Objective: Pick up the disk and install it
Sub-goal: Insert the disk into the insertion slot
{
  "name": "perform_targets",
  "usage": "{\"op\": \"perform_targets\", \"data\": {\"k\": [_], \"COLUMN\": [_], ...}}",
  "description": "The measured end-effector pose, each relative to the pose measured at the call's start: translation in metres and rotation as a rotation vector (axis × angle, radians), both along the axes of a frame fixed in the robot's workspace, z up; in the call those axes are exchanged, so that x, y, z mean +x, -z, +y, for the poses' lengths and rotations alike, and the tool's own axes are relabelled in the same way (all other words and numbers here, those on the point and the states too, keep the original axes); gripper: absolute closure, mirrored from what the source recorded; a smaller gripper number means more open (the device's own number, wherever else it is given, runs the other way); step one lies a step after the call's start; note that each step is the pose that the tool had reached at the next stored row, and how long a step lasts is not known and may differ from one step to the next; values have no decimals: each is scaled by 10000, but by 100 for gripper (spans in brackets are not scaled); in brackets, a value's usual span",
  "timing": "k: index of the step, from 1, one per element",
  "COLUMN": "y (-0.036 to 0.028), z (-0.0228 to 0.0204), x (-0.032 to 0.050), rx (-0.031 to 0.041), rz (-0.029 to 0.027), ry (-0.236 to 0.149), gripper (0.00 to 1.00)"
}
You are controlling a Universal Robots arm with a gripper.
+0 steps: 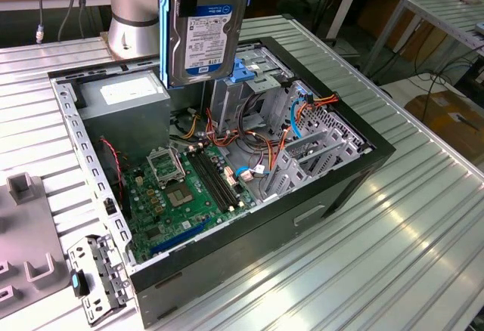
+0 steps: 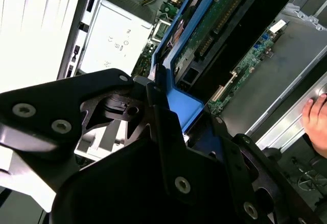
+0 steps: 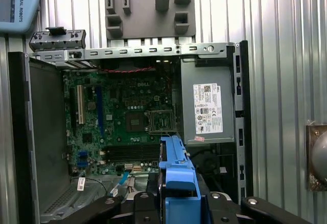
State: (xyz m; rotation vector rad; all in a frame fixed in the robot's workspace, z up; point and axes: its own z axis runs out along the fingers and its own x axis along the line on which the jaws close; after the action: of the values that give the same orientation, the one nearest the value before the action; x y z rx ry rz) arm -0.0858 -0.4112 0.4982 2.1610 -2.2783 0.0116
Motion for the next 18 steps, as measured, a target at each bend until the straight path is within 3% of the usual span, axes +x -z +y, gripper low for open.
{"op": "perform_targets", "data": {"k": [4,18], "y": [0,0], "z": [-8,-158], "x": [1,0], "rx": [0,2], "rz": [0,0], "ry": [-1,1], "gripper": [63,63]}}
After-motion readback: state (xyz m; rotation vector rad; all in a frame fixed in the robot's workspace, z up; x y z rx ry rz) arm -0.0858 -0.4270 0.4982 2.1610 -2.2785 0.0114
